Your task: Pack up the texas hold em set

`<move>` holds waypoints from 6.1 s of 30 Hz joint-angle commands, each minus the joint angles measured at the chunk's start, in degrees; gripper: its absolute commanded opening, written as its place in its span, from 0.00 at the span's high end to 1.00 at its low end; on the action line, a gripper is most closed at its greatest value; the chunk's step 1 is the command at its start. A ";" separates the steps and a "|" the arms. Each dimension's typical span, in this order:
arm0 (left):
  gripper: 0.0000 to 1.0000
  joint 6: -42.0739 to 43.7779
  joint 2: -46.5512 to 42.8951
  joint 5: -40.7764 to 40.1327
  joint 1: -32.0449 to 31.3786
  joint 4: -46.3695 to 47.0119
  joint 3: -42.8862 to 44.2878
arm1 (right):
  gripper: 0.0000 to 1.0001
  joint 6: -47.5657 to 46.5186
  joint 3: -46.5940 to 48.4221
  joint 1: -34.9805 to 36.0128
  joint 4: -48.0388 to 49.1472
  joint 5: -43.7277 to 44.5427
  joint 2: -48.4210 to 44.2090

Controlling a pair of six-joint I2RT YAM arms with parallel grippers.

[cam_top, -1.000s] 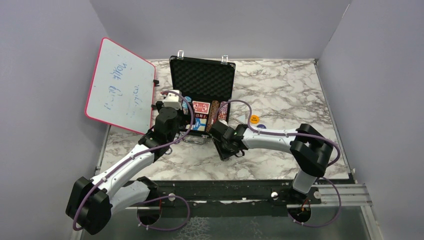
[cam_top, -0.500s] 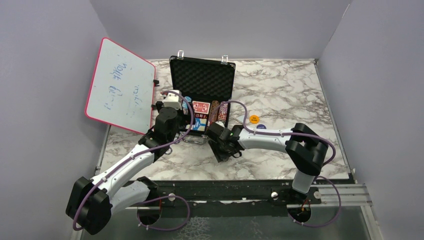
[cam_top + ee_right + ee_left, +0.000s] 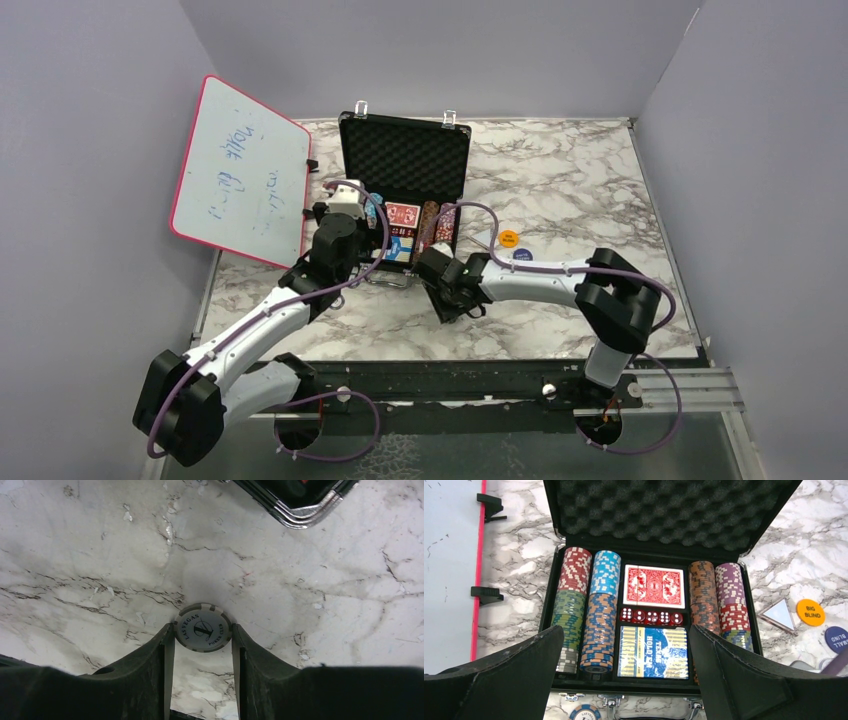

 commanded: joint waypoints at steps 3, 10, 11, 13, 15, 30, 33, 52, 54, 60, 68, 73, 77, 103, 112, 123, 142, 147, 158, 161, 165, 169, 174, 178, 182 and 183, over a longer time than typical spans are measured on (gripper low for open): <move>0.01 0.13 2.01 2.25 -0.14 1.32 1.33 | 0.68 1.68 -1.73 0.33 3.31 5.82 -7.10; 0.01 1.37 1.69 14.77 -0.14 3.19 0.57 | 0.67 2.57 -2.03 -0.48 6.62 8.20 -13.33; 0.02 0.34 1.70 16.88 -0.13 2.39 0.95 | 0.66 2.73 -1.97 -1.09 7.13 7.77 -13.76; 0.04 -2.67 1.78 22.00 -0.09 1.28 1.58 | 0.66 3.49 -1.38 -2.76 7.81 6.64 -14.61; 0.07 -5.49 1.83 28.12 -0.13 2.19 0.95 | 0.64 4.65 -1.06 -5.15 8.98 4.47 -15.45; 0.35 -20.14 8.59 29.97 -8.63 18.68 -3.97 | 0.63 20.41 -3.03 -18.92 20.27 -10.51 -20.58; 0.39 -22.60 6.95 20.45 -11.44 20.66 -4.92 | 0.63 24.69 -6.24 -21.64 23.51 -15.76 -23.72; 0.62 -30.42 8.43 14.94 -12.70 27.03 -6.63 | 0.62 30.59 -8.32 -22.65 28.80 -26.36 -22.46; 0.68 -30.33 8.45 14.61 -12.66 27.19 -6.65 | 0.62 30.63 -8.32 -22.65 28.87 -26.62 -22.10; 0.96 -29.75 8.45 13.95 -12.65 27.23 -6.51 | 0.63 30.58 -9.01 -22.61 29.67 -28.39 -20.99; 1.00 -29.54 8.00 10.61 -12.13 19.37 -5.55 | 0.28 25.38 -6.74 -23.34 25.36 -23.74 -20.63; 1.00 -33.02 6.16 3.45 -8.60 -1.45 -1.06 | 0.12 23.24 -5.86 -24.74 20.35 -13.99 -24.41; 1.00 -45.50 3.91 -5.07 -4.02 -22.74 3.67 | 0.12 23.62 -9.43 -24.93 19.58 -9.98 -27.46; 1.00 -59.30 16.69 -0.99 14.54 -39.26 14.99 | 0.14 20.82 -13.58 -24.95 17.31 -6.55 -29.41; 1.00 -60.33 21.05 1.70 15.42 -38.69 18.60 | 0.16 20.32 -14.13 -24.96 17.73 -7.27 -29.77; 1.00 -61.13 23.33 5.89 15.90 -35.86 18.80 | 0.16 18.48 -14.41 -24.94 17.11 -6.77 -30.30; 0.60 -61.92 23.51 8.25 16.13 -32.96 17.52 | 0.16 16.79 -14.77 -24.94 15.55 -5.35 -32.60; 0.46 -61.52 21.63 7.69 16.17 -33.29 16.73 | 0.16 16.47 -14.80 -24.94 15.28 -4.84 -32.87; 0.46 -59.69 19.64 1.38 16.21 -37.92 16.47 | 0.16 16.66 -14.99 -24.94 14.76 -4.31 -33.21; 0.54 -59.35 19.73 0.87 16.25 -37.88 15.89 | 0.16 16.66 -14.97 -24.94 14.77 -4.22 -33.22; 0.59 -58.61 20.43 0.78 16.31 -37.83 15.87 | 0.16 16.47 -14.91 -24.94 14.78 -4.09 -33.00; 0.60 -57.37 20.83 -0.05 16.38 -37.56 16.36 | 0.16 15.92 -14.72 -24.94 14.67 -3.62 -32.69; 0.60 -53.23 19.64 -2.58 16.47 -37.55 18.38 | 0.16 12.62 -13.89 -25.00 12.64 0.05 -31.95; 0.60 -47.37 15.99 -6.07 16.48 -36.12 19.28 | 0.15 9.56 -13.09 -26.53 7.83 5.75 -29.70; 0.58 -37.34 10.25 -4.82 16.51 -29.64 17.27 | 0.14 6.74 -14.31 -31.34 7.00 6.58 -26.67; 0.57 -35.13 8.82 -3.90 16.52 -27.74 16.32 | 0.13 6.10 -14.49 -32.25 7.12 6.59 -25.67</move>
